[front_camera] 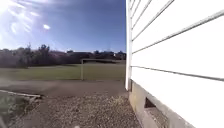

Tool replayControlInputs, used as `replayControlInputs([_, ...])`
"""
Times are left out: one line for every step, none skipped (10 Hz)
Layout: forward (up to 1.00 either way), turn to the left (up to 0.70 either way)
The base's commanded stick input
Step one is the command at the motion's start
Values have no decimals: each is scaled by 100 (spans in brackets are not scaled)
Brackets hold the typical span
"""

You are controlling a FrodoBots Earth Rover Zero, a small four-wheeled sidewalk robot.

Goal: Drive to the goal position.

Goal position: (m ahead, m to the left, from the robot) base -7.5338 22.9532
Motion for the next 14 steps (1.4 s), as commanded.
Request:
replayControlInputs([5,0])
replayControlInputs([5,0])
replayControlInputs([5,0])
replayControlInputs([5,0])
replayControlInputs([5,0])
replayControlInputs([5,0])
replayControlInputs([5,0])
replayControlInputs([5,0])
replayControlInputs([5,0])
replayControlInputs([5,0])
replayControlInputs([5,0])
replayControlInputs([5,0])
replayControlInputs([5,0])
replayControlInputs([5,0])
